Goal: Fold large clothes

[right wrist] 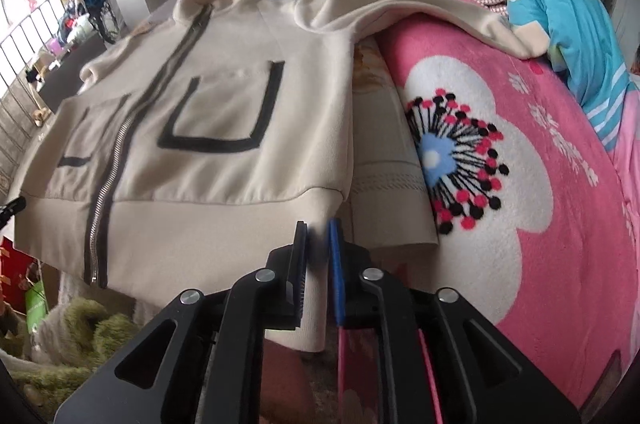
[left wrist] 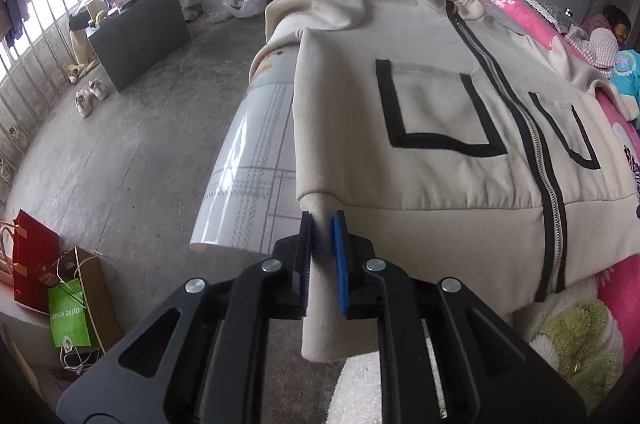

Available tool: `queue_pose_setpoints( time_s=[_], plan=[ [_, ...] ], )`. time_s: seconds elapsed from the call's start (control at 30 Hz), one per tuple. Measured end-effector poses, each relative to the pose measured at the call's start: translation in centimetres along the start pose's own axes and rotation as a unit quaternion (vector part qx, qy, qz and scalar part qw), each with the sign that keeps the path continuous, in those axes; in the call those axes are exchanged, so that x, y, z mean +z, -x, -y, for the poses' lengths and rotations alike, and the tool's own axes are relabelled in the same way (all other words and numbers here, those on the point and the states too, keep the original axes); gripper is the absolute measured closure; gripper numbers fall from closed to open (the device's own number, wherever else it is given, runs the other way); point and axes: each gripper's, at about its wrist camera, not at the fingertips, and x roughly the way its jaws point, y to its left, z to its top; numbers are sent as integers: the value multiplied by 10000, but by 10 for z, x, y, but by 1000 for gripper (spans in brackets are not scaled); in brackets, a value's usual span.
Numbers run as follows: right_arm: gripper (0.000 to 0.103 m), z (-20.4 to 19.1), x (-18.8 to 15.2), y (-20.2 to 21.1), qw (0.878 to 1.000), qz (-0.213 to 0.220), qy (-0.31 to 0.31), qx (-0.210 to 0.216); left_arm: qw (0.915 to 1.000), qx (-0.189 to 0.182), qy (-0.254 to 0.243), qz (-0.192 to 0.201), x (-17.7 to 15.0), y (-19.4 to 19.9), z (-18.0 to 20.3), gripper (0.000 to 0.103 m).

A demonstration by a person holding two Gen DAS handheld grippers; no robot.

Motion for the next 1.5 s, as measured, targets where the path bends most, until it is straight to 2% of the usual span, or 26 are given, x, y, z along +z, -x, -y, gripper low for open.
queue_pose_setpoints(
  time_s=[0.03, 0.1, 0.13, 0.17, 0.23, 0.27, 0.37, 0.43, 0.53, 0.77, 0.9, 0.97, 1.03, 1.1, 1.13, 1.2, 1.27, 1.3, 1.4, 1.5],
  plan=[
    [81, -2, 1, 3, 9999, 80, 8, -85, 10000, -10, 32, -5, 0, 0, -4, 90],
    [63, -7, 9, 16, 9992, 395, 22, -28, 9999, 24, 20, 146, 2, 6, -8, 81],
    [47, -10, 14, 21, 9984, 554, 58, -15, 9997, 73, -15, 245, 5, 9, -10, 68],
    [38, -16, 18, 26, 9973, 720, 127, -10, 9993, 135, -41, 337, 9, 12, -12, 56],
    [33, -30, 31, 30, 9950, 958, 287, 73, 9986, 215, -88, 472, 21, 17, -13, 50],
    [28, -38, 36, 30, 9942, 1008, 330, 170, 9983, 240, -101, 523, 26, 19, -14, 43],
    [17, -65, 52, 26, 9901, 1132, 487, 670, 9972, 211, -37, 711, 41, 25, -13, 27],
    [9, -85, 62, 20, 9881, 1136, 635, 823, 9964, 193, 6, 830, 51, 28, -13, 19],
    [6, -117, 76, 9, 9851, 1144, 879, 941, 9956, 233, 8, 911, 64, 27, -13, 18],
    [6, -177, 109, -31, 9845, 912, 1193, 908, 9960, 317, 56, 833, 93, 11, -19, 17],
    [6, -199, 123, -52, 9809, 767, 1305, 1224, 9953, 384, 206, 868, 122, -3, -33, 17],
    [6, -212, 132, -62, 9782, 668, 1378, 1405, 9949, 274, 455, 861, 141, -12, -47, 17],
    [6, -226, 139, -73, 9767, 631, 1451, 1451, 9932, -5, 850, 799, 160, -25, -67, 17],
    [6, -239, 147, -83, 9747, 592, 1535, 1516, 9877, -396, 1383, 619, 176, -45, -91, 17],
    [6, -244, 151, -88, 9739, 574, 1555, 1549, 9823, -613, 1705, 478, 182, -59, -105, 17],
    [6, -252, 157, -98, 9732, 533, 1590, 1572, 9629, -1168, 2429, 167, 190, -90, -133, 17],
    [6, -259, 161, -109, 9729, 446, 1601, 1609, 9329, -1721, 3158, -155, 190, -124, -161, 17],
    [6, -261, 163, -115, 9722, 379, 1602, 1664, 9151, -1919, 3531, -318, 187, -142, -172, 17],
    [6, -263, 165, -128, 9714, 248, 1601, 1735, 8509, -2556, 4500, -904, 168, -197, -196, 17],
    [6, -260, 166, -135, 9731, 187, 1509, 1732, 7791, -3075, 5255, -1494, 142, -247, -205, 17]
  ],
)
